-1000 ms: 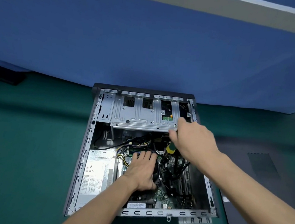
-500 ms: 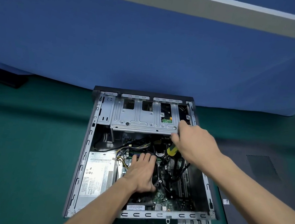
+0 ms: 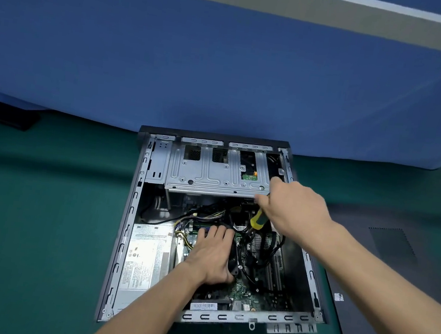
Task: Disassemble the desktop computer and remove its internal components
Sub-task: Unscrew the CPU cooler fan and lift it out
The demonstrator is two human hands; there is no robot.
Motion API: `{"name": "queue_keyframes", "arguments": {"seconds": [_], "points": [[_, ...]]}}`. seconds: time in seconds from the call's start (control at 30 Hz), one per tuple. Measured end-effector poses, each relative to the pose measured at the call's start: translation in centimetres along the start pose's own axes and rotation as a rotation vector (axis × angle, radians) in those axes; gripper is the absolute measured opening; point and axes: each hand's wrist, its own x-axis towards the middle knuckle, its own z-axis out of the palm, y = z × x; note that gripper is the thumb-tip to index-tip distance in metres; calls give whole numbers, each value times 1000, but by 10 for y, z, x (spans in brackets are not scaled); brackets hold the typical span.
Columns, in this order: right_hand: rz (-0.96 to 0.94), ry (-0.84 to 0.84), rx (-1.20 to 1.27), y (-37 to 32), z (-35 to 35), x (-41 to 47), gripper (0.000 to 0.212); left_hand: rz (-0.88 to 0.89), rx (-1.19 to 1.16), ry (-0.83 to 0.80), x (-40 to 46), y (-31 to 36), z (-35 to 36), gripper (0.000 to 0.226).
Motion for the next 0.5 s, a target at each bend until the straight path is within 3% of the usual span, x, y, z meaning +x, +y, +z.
{"name": "queue_keyframes", "arguments": {"seconds": [0.07,0.1,0.23,0.37,0.5], "points": [[-77,-125,195,0,-2,2,17,0,-2,1,0,0,0,81],[-85,-161,225,-1,-2,1,18,-1,-5,3,0,0,0,81],[63,18,-140,-4,-2,-3,41,0,-4,3,0,0,-1,82],[-113,-110,126,-6,-3,-2,18,-3,-3,11,0,0,0,81],[18,9,-89,-12,-3,-4,41,-3,-6,10,0,0,1,83]]}}
